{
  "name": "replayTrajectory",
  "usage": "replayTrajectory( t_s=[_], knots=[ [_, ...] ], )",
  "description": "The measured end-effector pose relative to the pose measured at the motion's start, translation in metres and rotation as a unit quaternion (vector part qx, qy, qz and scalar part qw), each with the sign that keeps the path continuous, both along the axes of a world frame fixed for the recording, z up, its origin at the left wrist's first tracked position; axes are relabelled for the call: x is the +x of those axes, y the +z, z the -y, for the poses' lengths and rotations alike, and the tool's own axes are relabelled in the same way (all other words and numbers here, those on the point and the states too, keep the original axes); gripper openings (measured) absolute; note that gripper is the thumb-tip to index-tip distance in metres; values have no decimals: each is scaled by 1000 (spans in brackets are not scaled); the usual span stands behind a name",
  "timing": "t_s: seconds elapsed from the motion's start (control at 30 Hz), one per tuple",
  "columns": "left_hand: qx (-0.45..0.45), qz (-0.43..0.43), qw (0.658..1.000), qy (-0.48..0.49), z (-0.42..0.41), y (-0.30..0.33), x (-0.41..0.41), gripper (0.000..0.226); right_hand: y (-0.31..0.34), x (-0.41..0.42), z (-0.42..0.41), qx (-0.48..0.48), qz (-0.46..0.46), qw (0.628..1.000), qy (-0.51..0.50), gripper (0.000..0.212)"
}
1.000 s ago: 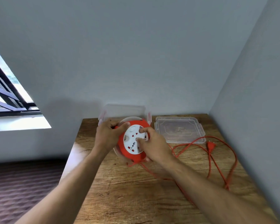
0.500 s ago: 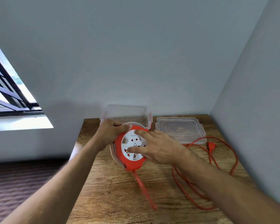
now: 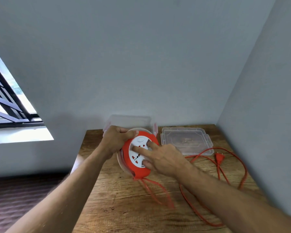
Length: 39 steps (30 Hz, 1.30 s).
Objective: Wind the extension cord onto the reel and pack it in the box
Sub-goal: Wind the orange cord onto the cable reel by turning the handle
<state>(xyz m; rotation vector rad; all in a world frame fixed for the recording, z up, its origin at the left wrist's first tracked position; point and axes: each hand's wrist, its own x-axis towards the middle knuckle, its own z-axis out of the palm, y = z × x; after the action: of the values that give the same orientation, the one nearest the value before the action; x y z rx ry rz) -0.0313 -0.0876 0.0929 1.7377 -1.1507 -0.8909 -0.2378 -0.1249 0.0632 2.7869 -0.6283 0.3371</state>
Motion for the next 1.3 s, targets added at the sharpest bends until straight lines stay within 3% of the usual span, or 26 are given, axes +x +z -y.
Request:
replayTrajectory(
  t_s=[0.13,0.23,0.33,0.43,0.53,0.63,0.7,0.77,0.83,0.93,1.07,1.17,1.23,1.3],
  knots=[
    [-60,55,996,42,4,-4,-11,28,3,6,5,19,18,999,-29,59],
    [-114,67,988,76,3,-7,-20,14,2,12,-4,87,138,976,-141,62],
    [-148,62,983,93,-1,-10,-27,13,-2,22,-15,288,295,878,-243,64],
    [-185,97,973,100,-4,-18,-30,17,-7,29,-18,443,374,766,-277,62],
    [-191,66,973,115,-7,-27,-24,40,-10,24,-15,516,435,699,-234,39],
    [-168,-14,971,171,-9,-32,-15,45,-14,6,5,489,518,651,-264,6],
    [-150,-57,968,191,-9,-33,-12,30,-19,-6,18,509,480,656,-283,15],
    [-137,-85,967,198,-8,-34,-10,20,-25,-13,24,590,419,644,-247,29],
    [-126,-105,966,201,-8,-36,-7,18,-32,-12,23,674,415,572,-215,40],
    [-118,-193,949,221,-10,-38,-6,21,-44,-13,22,737,423,479,-221,31],
    [-115,-277,929,218,-12,-36,-10,23,-67,-15,12,819,271,491,-124,40],
    [-117,-280,935,183,-13,-34,-9,24,-75,-8,8,810,213,538,-97,27],
    [-107,-280,940,163,-15,-34,-5,23,-78,-7,10,785,235,568,-82,14],
    [-92,-277,945,151,-19,-35,3,22,-81,-14,14,752,315,573,-80,19]
  ],
)
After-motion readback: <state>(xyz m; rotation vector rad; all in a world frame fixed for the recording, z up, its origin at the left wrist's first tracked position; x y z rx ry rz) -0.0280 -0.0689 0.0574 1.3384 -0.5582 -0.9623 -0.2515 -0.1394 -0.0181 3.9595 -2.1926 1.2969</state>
